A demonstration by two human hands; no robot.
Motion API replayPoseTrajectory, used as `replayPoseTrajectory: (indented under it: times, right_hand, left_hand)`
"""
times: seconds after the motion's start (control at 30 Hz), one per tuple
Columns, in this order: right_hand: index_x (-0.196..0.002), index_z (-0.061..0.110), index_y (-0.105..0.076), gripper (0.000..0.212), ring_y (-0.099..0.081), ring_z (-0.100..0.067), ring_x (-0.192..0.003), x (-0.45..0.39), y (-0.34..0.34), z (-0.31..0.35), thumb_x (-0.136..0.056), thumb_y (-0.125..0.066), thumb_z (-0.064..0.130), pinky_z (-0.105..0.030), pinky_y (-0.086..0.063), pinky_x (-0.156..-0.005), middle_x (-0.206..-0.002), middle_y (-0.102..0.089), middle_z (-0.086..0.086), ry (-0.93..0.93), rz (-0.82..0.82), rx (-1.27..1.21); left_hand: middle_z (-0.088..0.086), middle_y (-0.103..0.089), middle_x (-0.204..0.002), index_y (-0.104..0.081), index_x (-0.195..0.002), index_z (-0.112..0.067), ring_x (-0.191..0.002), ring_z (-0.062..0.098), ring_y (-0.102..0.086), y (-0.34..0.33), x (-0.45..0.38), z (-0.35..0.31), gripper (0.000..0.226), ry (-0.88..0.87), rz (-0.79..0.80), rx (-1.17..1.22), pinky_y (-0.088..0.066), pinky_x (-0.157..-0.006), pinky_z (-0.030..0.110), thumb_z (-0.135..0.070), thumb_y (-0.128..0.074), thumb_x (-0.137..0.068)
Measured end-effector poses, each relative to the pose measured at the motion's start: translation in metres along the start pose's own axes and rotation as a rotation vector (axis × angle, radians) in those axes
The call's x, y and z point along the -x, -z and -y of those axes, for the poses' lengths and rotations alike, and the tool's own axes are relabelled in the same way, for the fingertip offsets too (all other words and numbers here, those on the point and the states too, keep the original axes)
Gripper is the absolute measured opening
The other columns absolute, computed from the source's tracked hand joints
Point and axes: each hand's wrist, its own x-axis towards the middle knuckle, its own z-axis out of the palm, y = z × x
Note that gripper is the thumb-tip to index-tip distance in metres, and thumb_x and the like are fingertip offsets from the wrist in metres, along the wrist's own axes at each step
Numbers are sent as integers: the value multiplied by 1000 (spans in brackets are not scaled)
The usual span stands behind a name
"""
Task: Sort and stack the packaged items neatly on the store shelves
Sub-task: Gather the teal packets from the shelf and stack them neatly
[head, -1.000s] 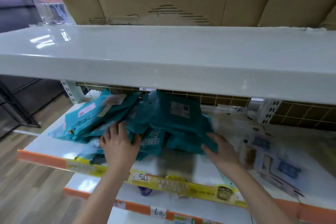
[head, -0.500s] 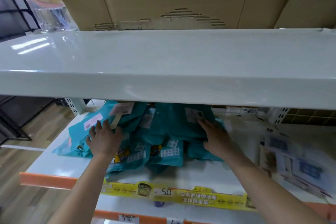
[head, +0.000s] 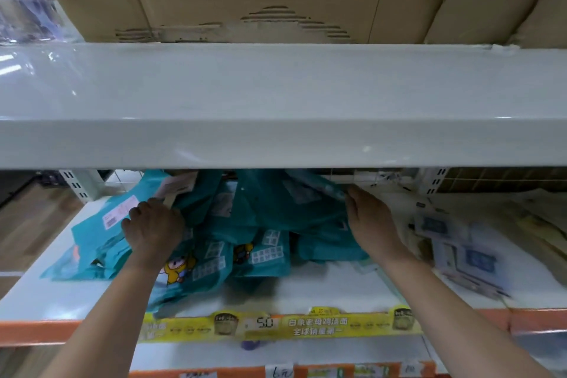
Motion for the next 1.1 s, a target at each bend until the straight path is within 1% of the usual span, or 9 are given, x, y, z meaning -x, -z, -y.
replayPoseTrajectory:
  times: [0.13,0.23,0.3,0.37,0.53,0.67,0.77,0.97,1.1]
  right_hand:
    - [-104,5,-60,26,-60,-35,-76,3,25,0,-98,-37,17,-31,-28,-59,-87,-64,-21,-199,-297,-218]
    - [-90,15,-51,23,-52,-25,-72,5,40,-10,-89,-31,26,-34,-30,-60,-80,-55,-12,-364,-361,-461]
    - [-94,12,-55,21,-55,-25,-82,7,45,-21,-93,-35,17,-31,-37,-69,-93,-60,-18,-520,-326,-647]
    - [-106,2,-59,25,-54,-23,-85,13,43,-37,-96,-37,9,-29,-41,-71,-106,-62,-22,-701,-256,-736]
    - [-120,-3,-54,35,-56,-25,-100,40,29,-66,-100,-39,21,-36,-45,-86,-117,-59,-13,-1061,-226,-907]
    - [-112,13,-63,53,-64,-32,-99,65,18,-89,-83,-60,56,-50,-51,-94,-108,-67,-13,-1111,-173,-1122]
    - [-109,13,-64,69,-69,-32,-90,83,34,-96,-53,-82,48,-51,-56,-84,-99,-71,-12,-1118,-54,-1112]
    - [-106,12,-62,32,-68,-33,-86,119,78,-149,-76,-71,21,-41,-56,-76,-95,-70,-14,-1120,-153,-1139]
    - [-118,10,-60,35,-64,-38,-98,149,121,-210,-84,-65,17,-47,-52,-86,-108,-67,-17,-1147,-348,-1120]
  left_hand:
    - [19,-49,-52,-50,-59,3,-46,30,-55,-15,1,-1,26,-29,55,225,-41,-47,30,-9,-37,-77]
    - [27,-52,-57,-52,-63,8,-50,40,-58,6,21,-15,26,13,53,376,-45,-49,41,-3,-38,-83]
    - [39,-57,-78,-54,-81,12,-71,53,-60,17,35,-27,27,2,-56,485,-45,-60,51,-3,-37,-95]
    - [39,-57,-98,-52,-98,9,-90,53,-56,21,49,-37,31,23,-107,638,-36,-68,45,-17,-34,-102]
    - [12,-47,-67,-49,-77,-8,-65,27,-43,8,108,-68,39,58,84,1222,-28,-60,39,-45,-42,-89]
    - [5,-49,-72,-55,-80,-20,-69,22,-44,8,144,-95,28,93,238,1332,-33,-65,36,-32,-42,-101]
    - [5,-49,-73,-56,-83,-17,-64,18,-44,11,165,-119,27,105,325,1373,-30,-56,31,-26,-39,-102]
    - [8,-44,-68,-53,-85,-7,-58,18,-36,4,208,-177,29,78,383,1369,-27,-54,32,-23,-36,-103]
    - [8,-42,-66,-50,-78,-7,-57,20,-36,-13,248,-236,34,39,463,1310,-29,-58,35,-24,-35,-103]
